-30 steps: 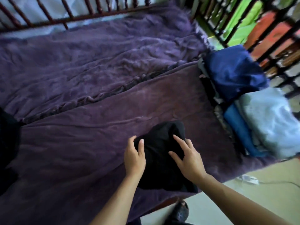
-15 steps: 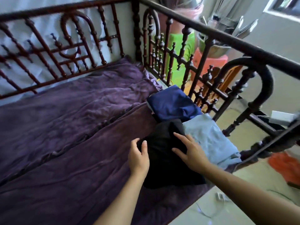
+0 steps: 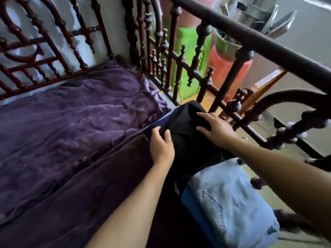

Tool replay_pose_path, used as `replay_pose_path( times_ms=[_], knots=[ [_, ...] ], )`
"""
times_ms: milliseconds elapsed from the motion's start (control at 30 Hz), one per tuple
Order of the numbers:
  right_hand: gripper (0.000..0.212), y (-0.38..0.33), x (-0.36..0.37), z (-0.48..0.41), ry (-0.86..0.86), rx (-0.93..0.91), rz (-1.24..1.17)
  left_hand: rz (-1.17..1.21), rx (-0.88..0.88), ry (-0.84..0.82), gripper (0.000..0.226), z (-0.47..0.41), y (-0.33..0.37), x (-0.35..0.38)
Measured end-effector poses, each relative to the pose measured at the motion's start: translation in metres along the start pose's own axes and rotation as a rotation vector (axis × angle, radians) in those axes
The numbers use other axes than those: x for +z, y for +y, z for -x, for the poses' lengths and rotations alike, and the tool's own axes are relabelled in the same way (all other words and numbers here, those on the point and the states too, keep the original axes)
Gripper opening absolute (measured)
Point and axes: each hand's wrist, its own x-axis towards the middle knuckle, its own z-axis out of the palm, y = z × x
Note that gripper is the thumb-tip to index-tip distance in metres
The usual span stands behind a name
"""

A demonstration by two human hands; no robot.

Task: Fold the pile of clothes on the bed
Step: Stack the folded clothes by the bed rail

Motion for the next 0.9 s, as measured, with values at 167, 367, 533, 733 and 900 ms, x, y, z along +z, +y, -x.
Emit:
replay_pose_path(
  times_ms=[167,367,533,733,900],
  knots=[
    [0.065,0.042,0.045,-0.037,-0.042,0.098,0.184,-0.518,0.185,-0.085,0.053,-0.033,-0.034,0.047],
    [0.07,0.057,0.116,-0.02,-0.128,0.033,0.282,-0.949,0.499,-0.435,0.059,-0.051,-0.108,0.074],
    [0.074,0.063,0.146,-0.018,-0.226,0.065,0.288,-0.982,0.474,-0.516,0.066,-0.059,-0.133,0.075],
    [0.072,0.05,0.116,-0.012,-0.331,0.091,0.336,-1.03,0.379,-0.566,0.063,-0.042,-0.096,0.051],
    [0.054,0.025,0.081,0.037,-0.431,0.079,0.29,-0.95,0.141,-0.631,0.031,0.017,-0.079,-0.005]
  ],
)
